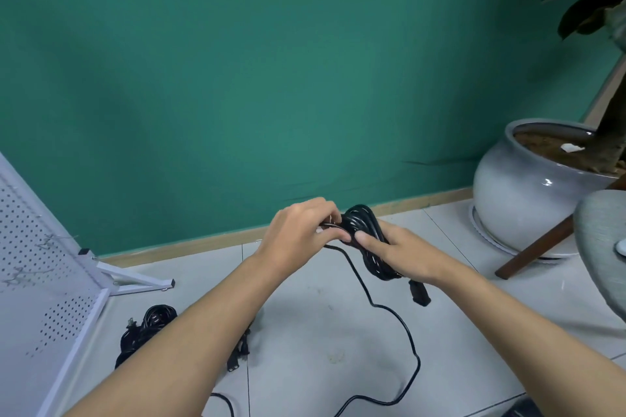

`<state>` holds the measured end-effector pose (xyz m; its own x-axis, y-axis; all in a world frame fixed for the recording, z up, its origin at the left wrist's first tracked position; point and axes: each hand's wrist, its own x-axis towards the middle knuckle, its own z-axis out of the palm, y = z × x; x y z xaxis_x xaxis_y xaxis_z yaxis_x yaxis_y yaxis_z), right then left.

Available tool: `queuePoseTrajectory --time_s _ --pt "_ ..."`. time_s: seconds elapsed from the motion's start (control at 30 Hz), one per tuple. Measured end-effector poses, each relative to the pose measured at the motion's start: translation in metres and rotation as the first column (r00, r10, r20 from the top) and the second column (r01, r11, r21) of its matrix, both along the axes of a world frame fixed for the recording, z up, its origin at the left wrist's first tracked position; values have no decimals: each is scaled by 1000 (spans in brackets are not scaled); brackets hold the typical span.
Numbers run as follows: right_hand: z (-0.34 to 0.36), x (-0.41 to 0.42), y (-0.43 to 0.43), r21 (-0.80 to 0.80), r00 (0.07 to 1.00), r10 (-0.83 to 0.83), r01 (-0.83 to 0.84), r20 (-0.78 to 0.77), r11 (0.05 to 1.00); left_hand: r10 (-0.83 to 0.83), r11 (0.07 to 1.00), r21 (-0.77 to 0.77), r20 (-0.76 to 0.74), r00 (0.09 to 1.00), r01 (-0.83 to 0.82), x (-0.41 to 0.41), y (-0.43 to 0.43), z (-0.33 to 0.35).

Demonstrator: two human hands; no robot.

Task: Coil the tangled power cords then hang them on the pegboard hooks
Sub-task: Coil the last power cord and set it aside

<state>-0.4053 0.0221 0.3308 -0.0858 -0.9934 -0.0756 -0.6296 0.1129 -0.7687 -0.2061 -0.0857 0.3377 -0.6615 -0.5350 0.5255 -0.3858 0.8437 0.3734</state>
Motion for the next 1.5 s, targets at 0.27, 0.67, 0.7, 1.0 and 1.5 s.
queuePoseTrajectory --time_s 0.27,0.67,0.7,1.0,1.5 --pt "-3 11 1 47 987 157 -159 47 986 -68 980 179 -103 992 86 -4 2 6" --pt "11 0 9 -54 950 26 -9 311 998 16 946 325 -3 1000 -14 23 -24 -18" --pt "10 -2 9 -66 947 13 8 321 998 45 936 350 -57 997 -23 19 -21 -18" --pt "-3 -2 6 -187 965 -41 92 259 978 407 588 809 -291 866 -4 -20 13 -4" --pt "-17 9 -1 -129 978 -29 57 207 990 508 406 914 -238 828 13 -34 23 -10"
